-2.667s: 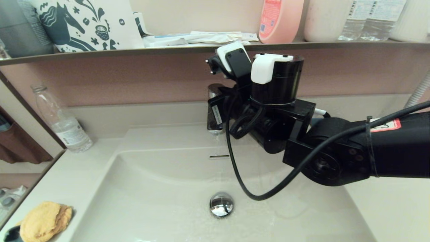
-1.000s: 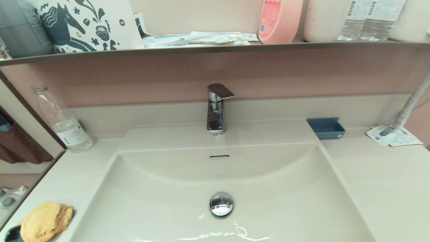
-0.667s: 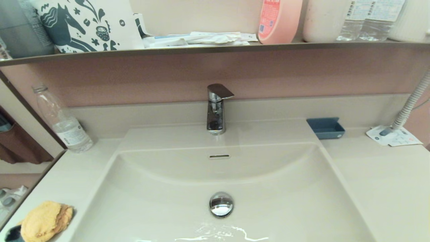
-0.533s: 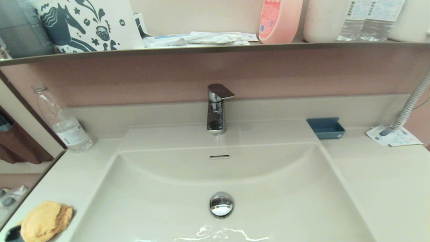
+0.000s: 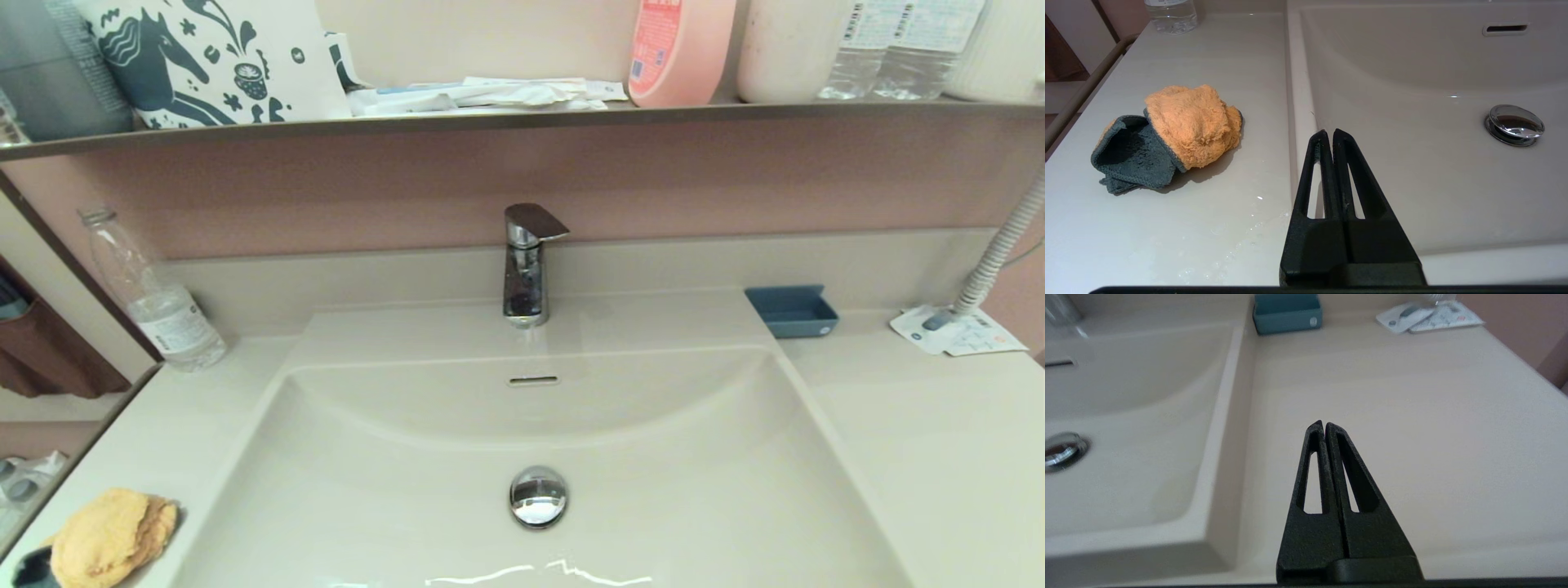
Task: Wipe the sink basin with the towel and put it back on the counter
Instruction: Pick up the cloth
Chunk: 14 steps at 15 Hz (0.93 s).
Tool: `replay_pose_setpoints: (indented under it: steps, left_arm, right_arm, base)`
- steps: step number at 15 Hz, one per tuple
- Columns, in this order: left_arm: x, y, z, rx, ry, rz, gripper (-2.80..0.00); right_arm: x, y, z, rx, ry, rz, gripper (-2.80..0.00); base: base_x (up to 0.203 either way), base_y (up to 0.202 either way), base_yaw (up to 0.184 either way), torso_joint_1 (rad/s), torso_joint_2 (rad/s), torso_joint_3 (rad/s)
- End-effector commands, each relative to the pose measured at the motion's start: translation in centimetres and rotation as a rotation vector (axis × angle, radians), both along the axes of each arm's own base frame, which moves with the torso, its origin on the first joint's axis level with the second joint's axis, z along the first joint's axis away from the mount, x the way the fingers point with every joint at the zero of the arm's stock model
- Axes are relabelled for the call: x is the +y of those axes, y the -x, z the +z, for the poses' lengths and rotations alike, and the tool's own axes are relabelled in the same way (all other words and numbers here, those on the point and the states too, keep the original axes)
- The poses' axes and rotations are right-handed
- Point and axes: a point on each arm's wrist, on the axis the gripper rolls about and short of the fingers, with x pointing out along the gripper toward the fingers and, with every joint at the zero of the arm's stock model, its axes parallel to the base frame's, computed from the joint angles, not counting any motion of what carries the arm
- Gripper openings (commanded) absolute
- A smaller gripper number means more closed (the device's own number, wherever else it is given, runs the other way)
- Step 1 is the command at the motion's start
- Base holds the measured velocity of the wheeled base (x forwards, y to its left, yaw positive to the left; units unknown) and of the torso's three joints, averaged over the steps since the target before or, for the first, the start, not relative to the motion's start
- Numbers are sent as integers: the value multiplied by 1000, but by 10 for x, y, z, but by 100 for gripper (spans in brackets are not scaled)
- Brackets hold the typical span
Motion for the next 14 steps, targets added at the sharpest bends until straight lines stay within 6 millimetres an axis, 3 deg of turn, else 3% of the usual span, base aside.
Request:
replay_pose_setpoints:
  steps: [1,5,14]
  left_arm:
    - [0,0,0,0,0,0,-280]
    - [0,0,0,0,0,0,-280]
    - [0,0,0,0,0,0,-280]
  right_arm:
    - [0,-4,-15,40,13,-1,-280]
    - [0,-11,-27,24,58,-1,-280]
    - [0,-11,-27,27,26,-2,-280]
  base:
    - [0,0,0,0,0,0]
    - [0,0,0,0,0,0]
    - [0,0,0,0,0,0]
